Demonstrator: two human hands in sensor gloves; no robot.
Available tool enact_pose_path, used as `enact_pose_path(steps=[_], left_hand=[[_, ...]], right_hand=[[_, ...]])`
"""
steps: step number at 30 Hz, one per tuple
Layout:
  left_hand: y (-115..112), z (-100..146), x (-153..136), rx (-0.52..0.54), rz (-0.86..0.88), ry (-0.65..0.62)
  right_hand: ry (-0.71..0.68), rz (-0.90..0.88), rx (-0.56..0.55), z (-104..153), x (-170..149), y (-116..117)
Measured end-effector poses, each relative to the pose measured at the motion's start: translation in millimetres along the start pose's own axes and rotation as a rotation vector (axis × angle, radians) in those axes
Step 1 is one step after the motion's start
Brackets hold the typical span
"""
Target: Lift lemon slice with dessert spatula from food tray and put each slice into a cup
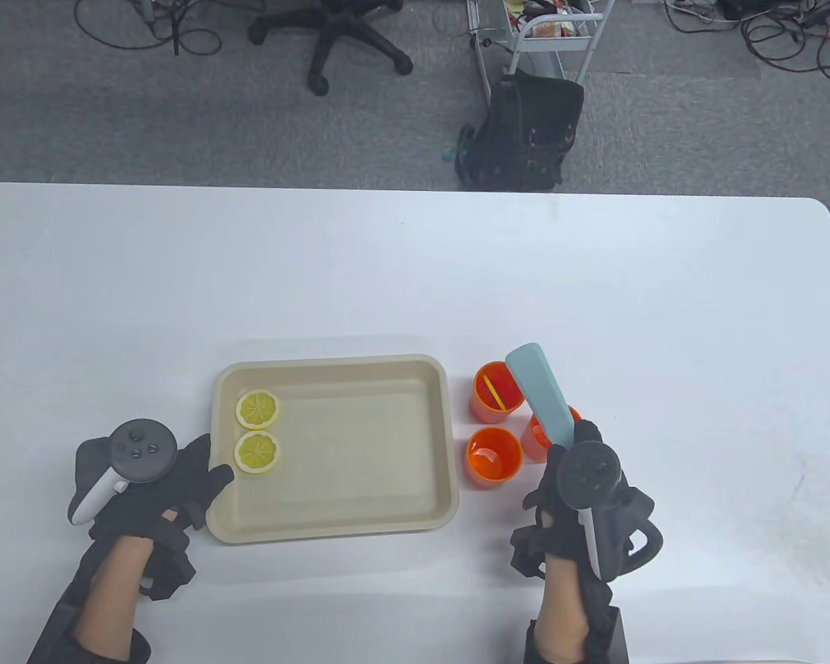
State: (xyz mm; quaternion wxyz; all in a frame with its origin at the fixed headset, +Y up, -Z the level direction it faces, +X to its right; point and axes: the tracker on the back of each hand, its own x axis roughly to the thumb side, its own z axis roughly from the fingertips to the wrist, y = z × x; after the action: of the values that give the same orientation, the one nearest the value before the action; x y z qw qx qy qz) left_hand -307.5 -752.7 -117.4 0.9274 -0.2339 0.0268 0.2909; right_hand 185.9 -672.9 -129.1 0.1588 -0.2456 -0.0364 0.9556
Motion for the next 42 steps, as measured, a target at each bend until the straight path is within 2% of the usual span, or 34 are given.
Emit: enact_pose_path(steps=[11, 17, 25, 33, 42], left_hand=[[0, 0, 0, -0.002, 0.001, 0.001], [0, -1, 0, -0.004, 0.002, 0.001], [0, -1, 0, -0.006, 0.001, 0.001], [0, -1, 0, -0.007, 0.0, 0.001], [-1, -2, 0, -0.009, -0.002, 0.001]], right_hand=[[-0.281, -0.104, 0.12, 30, 46, 10], [-0.441, -0.002, 0.177, 52, 75, 25], [-0.616, 0.195, 0.287, 81, 106, 55], [-0.708, 0.37, 0.403, 94, 118, 82], [-0.725, 0.437, 0.459, 93, 122, 94]])
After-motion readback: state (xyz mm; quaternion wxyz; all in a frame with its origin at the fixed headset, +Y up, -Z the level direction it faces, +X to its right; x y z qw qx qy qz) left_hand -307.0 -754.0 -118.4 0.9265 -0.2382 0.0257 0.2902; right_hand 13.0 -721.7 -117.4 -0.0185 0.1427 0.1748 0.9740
